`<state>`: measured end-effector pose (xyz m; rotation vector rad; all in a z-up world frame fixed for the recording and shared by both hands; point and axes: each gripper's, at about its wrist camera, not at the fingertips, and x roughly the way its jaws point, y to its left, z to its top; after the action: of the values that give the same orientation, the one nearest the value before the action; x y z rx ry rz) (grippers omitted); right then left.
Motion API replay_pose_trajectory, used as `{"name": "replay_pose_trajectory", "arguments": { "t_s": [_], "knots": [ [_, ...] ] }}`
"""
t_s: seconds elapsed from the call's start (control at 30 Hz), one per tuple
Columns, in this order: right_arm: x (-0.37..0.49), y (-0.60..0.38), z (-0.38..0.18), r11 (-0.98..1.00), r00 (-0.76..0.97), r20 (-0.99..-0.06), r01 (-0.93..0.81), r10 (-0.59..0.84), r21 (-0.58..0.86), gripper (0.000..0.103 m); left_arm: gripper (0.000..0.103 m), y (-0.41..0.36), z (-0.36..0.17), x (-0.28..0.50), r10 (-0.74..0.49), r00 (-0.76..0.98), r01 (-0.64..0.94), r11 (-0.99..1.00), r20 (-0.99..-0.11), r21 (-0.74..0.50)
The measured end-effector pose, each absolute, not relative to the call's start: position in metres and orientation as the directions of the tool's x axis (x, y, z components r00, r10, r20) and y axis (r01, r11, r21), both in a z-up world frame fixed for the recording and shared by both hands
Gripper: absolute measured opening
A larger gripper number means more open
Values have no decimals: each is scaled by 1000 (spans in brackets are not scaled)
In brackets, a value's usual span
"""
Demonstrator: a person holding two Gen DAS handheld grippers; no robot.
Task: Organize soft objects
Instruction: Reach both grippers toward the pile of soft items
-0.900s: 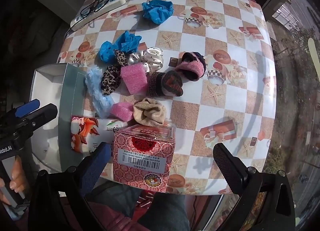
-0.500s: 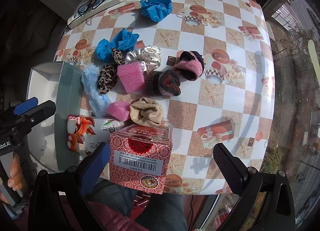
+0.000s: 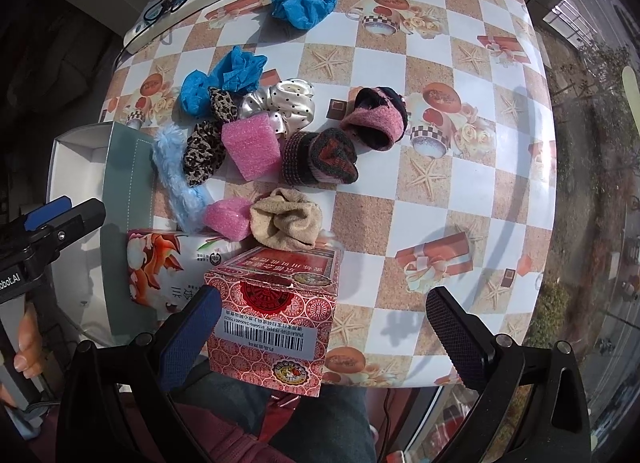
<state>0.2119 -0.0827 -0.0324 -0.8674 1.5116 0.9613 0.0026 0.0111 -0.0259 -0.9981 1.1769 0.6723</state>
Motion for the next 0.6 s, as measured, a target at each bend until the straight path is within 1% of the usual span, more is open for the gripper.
{"name": "replay_pose_trajectory", "arguments": {
  "t_s": [0.33, 0.4, 0.6],
  "knots": [
    [232, -86, -46, 470, -172, -985, -871, -18, 143, 103, 103, 25, -35, 8, -45, 213, -862, 463, -976, -209],
    [239, -85, -48, 486, -181, -983, -860, -11, 153, 103, 103, 32, -36, 11, -38, 158, -866, 474, -987, -157],
    [262, -76, -55, 520, -179, -984, -841, -4, 151, 103, 103, 55, -41, 37, -4, 137, -849, 515, -991, -119]
  ]
}}
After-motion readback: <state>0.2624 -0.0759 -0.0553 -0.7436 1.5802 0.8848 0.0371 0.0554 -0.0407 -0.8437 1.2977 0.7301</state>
